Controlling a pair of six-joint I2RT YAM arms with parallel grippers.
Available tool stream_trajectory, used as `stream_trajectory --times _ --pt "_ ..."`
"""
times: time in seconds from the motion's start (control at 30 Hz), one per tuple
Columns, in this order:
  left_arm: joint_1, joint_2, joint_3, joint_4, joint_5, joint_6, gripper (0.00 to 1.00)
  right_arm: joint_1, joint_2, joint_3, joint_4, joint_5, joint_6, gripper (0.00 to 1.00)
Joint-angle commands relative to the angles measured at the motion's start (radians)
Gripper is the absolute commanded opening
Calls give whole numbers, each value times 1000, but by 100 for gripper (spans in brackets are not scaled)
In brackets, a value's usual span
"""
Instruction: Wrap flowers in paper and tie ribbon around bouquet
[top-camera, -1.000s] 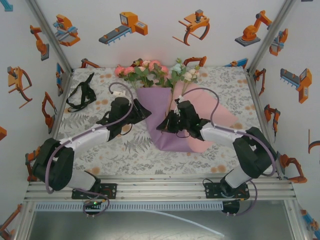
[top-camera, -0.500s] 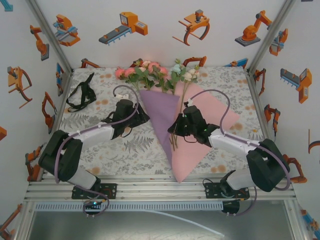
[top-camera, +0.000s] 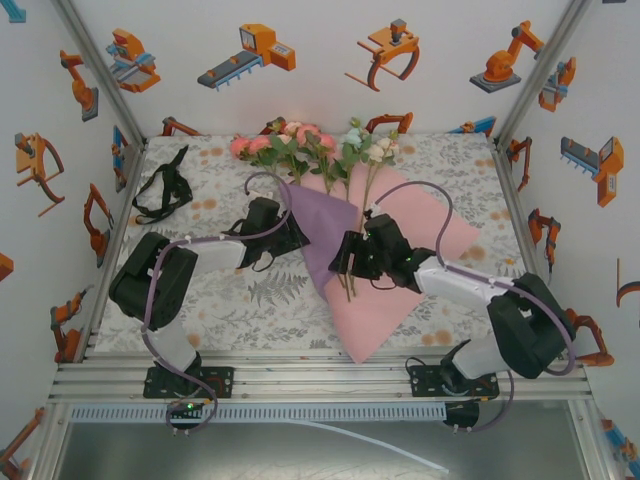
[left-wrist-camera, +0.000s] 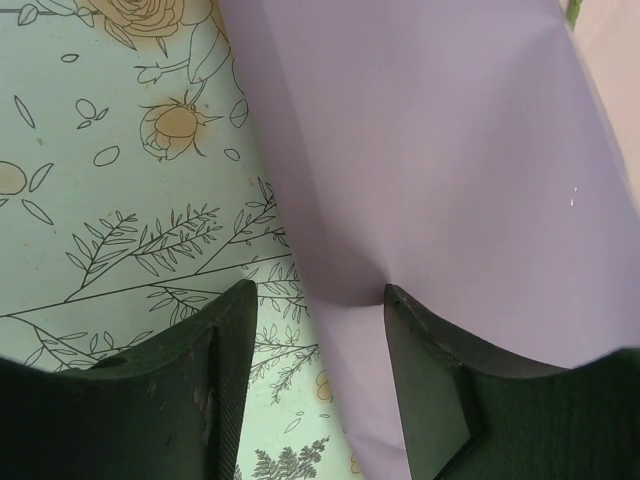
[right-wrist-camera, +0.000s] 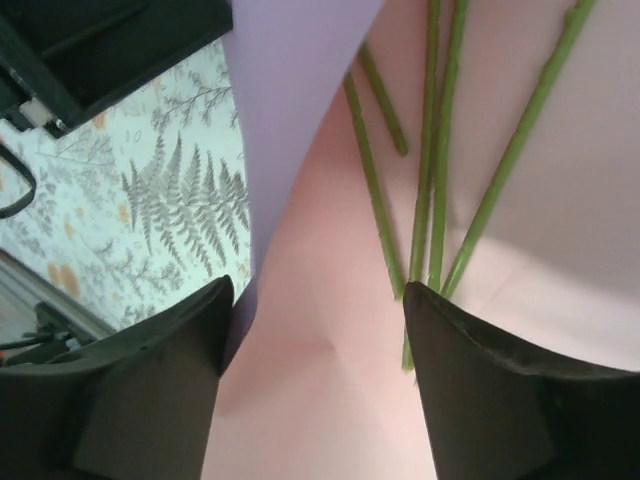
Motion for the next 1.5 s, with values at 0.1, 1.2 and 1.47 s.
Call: stream_trajectory --times 0.1,1.2,1.47 --pt "-2 -23 10 -4 -6 8 51 161 -231 -27 -245 -69 -229 85" --pt "-112 -735 -124 -292 -23 559 67 485 -169 340 -772 123 -984 2" --pt "-112 -897 -195 -344 -143 580 71 381 -24 444 -819 161 -1038 51"
